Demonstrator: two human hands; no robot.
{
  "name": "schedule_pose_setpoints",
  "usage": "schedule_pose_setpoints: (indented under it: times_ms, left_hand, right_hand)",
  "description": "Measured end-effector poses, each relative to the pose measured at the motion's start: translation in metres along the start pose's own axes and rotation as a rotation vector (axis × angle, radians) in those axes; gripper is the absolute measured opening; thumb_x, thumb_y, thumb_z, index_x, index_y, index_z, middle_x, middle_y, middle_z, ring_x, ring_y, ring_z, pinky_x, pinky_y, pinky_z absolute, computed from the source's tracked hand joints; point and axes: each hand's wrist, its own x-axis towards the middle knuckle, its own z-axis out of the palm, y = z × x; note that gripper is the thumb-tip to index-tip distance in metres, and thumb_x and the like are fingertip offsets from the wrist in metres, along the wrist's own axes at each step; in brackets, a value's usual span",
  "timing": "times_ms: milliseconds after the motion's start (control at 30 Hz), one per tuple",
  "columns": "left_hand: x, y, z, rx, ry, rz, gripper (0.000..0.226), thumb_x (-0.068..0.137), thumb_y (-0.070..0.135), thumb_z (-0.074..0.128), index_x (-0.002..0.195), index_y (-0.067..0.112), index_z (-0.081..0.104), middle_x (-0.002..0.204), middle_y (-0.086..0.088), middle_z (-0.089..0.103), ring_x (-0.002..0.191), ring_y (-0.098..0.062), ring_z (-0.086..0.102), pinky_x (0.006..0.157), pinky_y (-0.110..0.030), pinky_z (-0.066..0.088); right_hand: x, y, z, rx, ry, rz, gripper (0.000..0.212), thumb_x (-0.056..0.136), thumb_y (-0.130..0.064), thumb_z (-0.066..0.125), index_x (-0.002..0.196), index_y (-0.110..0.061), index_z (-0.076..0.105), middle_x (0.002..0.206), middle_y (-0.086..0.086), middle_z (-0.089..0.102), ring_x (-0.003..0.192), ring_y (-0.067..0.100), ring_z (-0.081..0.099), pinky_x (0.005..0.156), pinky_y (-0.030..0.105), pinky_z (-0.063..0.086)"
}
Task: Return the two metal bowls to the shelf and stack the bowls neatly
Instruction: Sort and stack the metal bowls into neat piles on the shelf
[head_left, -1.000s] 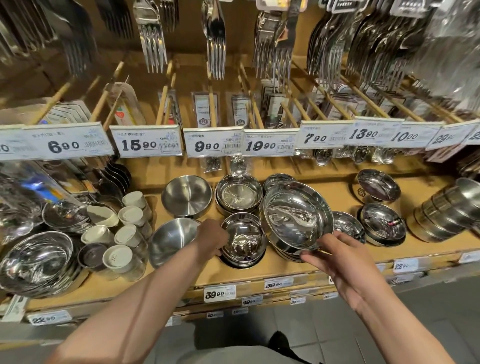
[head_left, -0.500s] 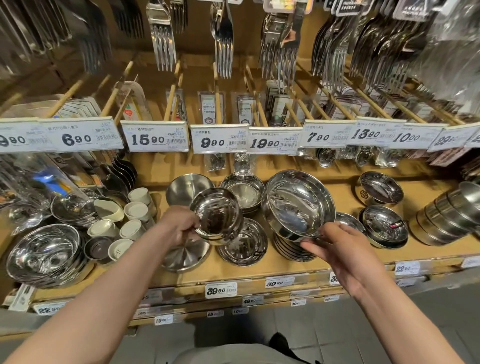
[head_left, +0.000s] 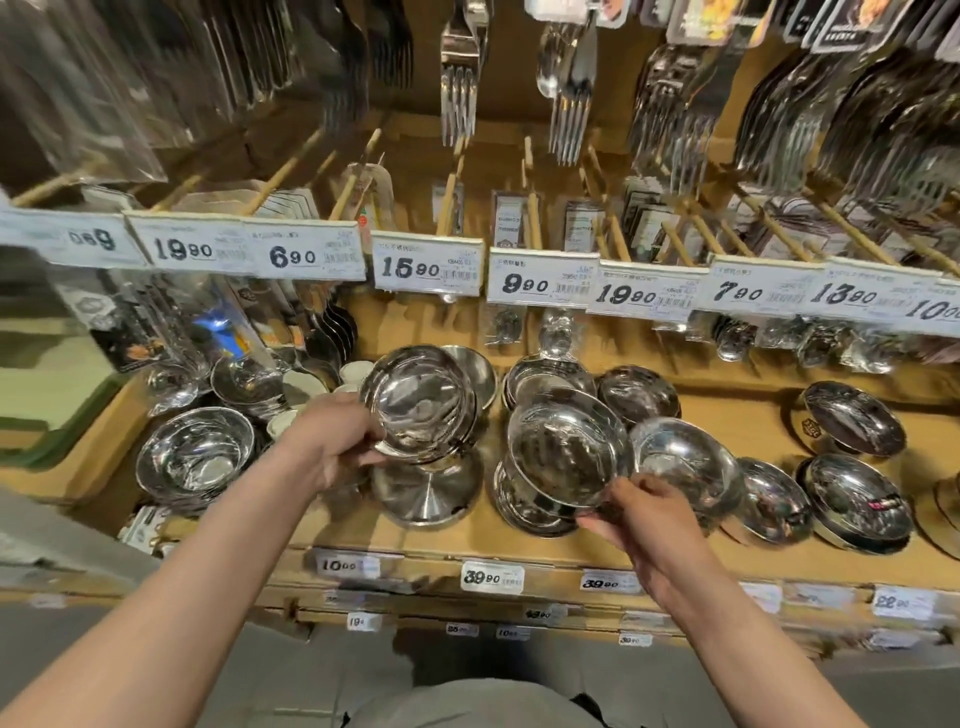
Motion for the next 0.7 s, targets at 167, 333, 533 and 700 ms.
schedule_pose_setpoints:
  times_ms: [167, 333, 533, 700]
  left_hand:
    - [-0.022, 0.002, -0.024, -0.033, -0.016, 0.02, 0.025, 0.082, -0.023, 0.054, 0.077, 0.0, 0.06, 0.06, -0.014, 0.067, 0.043, -0.018, 0.065, 0.036, -0.024, 0.052]
    - [-0.037, 0.002, -0.048, -0.125, 0.015, 0.034, 0.031, 0.084, -0.025, 0.051, 0.074, 0.004, 0.059, 0.076, -0.02, 0.065, 0.06, -0.027, 0.063, 0.043, -0.025, 0.055]
    - [-0.053, -0.002, -0.075, -0.12, 0.075, 0.028, 0.03, 0.085, -0.024, 0.05, 0.076, 0.003, 0.056, 0.075, -0.021, 0.066, 0.051, -0.021, 0.061, 0.035, -0.02, 0.049]
    - [-0.058, -0.009, -0.089, -0.06, 0.146, 0.02, 0.036, 0.084, -0.022, 0.054, 0.068, 0.009, 0.046, 0.062, -0.013, 0.048, 0.043, -0.016, 0.04, 0.035, -0.021, 0.026]
  right_hand:
    - [0.024, 0.019, 0.028, -0.171, -0.043, 0.007, 0.011, 0.095, 0.003, 0.059, 0.105, 0.007, 0.063, 0.097, 0.025, 0.074, 0.068, 0.029, 0.075, 0.049, 0.028, 0.061]
    - [0.04, 0.027, 0.072, -0.377, -0.131, -0.005, 0.006, 0.094, 0.001, 0.061, 0.099, 0.001, 0.065, 0.1, 0.024, 0.075, 0.078, 0.039, 0.076, 0.056, 0.035, 0.064]
    - [0.056, 0.049, 0.113, -0.528, -0.146, -0.056, 0.005, 0.095, -0.008, 0.066, 0.095, -0.004, 0.067, 0.088, 0.011, 0.074, 0.065, 0.023, 0.074, 0.072, 0.043, 0.065]
    - [0.069, 0.069, 0.117, -0.613, -0.113, -0.073, 0.013, 0.092, -0.017, 0.072, 0.083, -0.015, 0.063, 0.086, 0.009, 0.074, 0.068, 0.024, 0.075, 0.07, 0.044, 0.065]
